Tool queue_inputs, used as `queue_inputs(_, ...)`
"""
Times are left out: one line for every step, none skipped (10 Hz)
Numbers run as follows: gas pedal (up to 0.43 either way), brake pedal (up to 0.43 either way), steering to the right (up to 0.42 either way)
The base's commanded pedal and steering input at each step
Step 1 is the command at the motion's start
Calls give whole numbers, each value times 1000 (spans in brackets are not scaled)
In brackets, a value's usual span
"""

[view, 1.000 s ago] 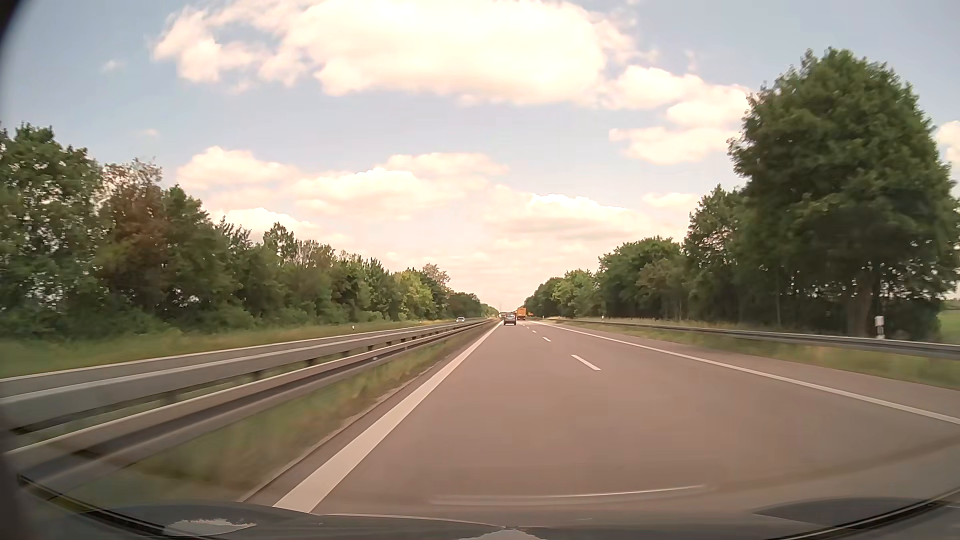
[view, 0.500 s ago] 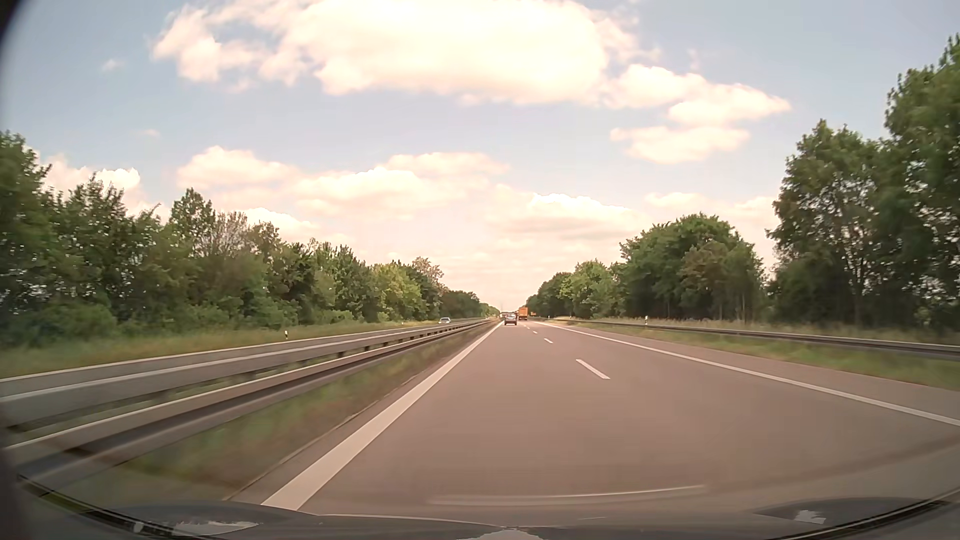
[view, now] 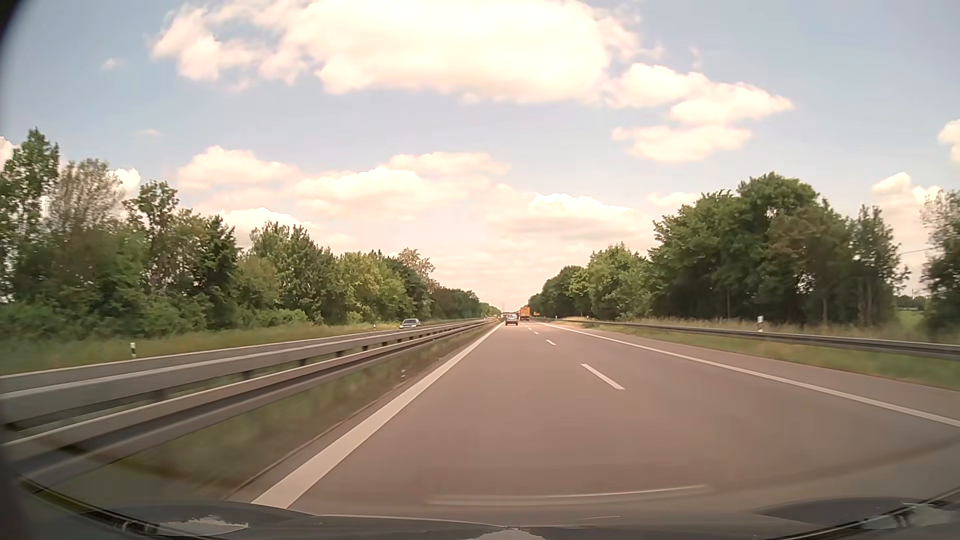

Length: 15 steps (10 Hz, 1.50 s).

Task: Follow the waypoints while adhering to traffic rules and regulations

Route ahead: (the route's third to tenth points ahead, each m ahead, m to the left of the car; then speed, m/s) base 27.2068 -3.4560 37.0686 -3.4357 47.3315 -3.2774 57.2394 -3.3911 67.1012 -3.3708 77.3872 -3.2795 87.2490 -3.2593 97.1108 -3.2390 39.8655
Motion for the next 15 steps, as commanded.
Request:
queue_inputs(358,12,-3)
queue_inputs(358,12,-2)
queue_inputs(358,6,-3)
queue_inputs(358,12,-3)
queue_inputs(358,12,-2)
queue_inputs(358,12,-2)
queue_inputs(358,12,-2)
queue_inputs(358,12,-2)
queue_inputs(358,12,-2)
queue_inputs(358,12,-2)
queue_inputs(358,12,-2)
queue_inputs(358,12,-2)
queue_inputs(358,12,-2)
queue_inputs(358,6,-2)
queue_inputs(358,12,-2)
